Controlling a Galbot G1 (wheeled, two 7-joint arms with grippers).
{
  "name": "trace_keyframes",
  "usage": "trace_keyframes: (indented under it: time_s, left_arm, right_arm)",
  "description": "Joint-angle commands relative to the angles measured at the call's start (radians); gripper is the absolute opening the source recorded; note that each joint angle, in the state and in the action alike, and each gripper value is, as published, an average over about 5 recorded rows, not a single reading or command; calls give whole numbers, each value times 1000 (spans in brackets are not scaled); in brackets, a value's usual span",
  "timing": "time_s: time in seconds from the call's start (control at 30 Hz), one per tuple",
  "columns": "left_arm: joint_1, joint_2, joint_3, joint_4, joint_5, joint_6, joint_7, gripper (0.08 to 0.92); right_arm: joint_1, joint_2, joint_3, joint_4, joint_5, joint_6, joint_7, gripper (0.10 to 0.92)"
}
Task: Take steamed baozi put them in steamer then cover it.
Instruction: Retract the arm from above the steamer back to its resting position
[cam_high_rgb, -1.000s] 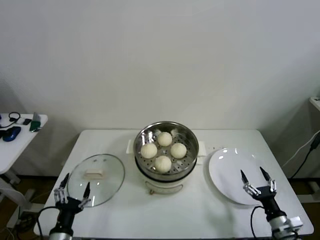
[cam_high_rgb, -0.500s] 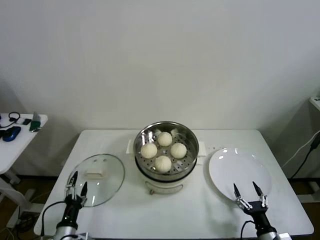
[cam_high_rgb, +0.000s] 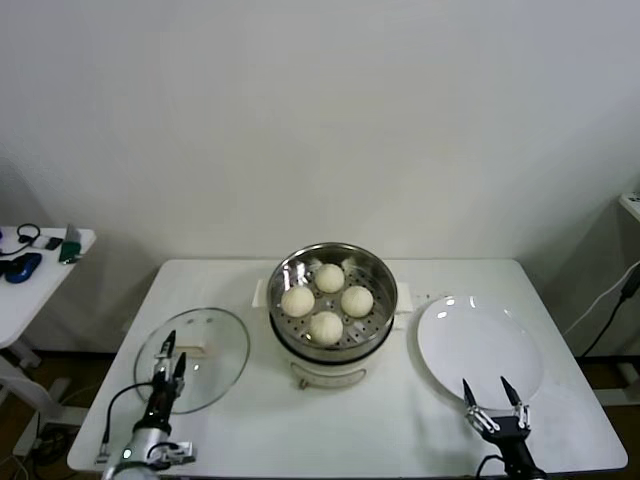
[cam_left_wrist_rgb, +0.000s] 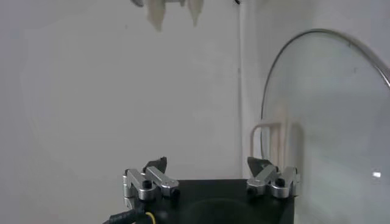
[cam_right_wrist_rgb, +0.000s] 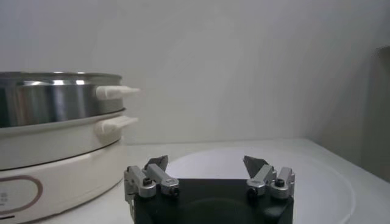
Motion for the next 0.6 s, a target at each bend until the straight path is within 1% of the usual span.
trace_keyframes:
  time_s: [0.03, 0.4, 0.5, 0.6]
  left_arm:
    - [-114, 14, 25, 124, 42, 13, 3, 823]
    - [-153, 21, 24, 180, 43, 14, 3, 822]
    - [-155, 18, 25, 181, 44, 14, 3, 792]
    - [-154, 13, 27, 181, 49, 17, 3, 719]
  right_arm:
    - [-11, 13, 8, 8, -3, 4, 1, 823]
    - [-11, 31, 21, 14, -5, 2, -3, 823]
    - [-9, 36, 21, 14, -8, 1, -4, 823]
    - [-8, 39, 20, 14, -11, -1, -5, 823]
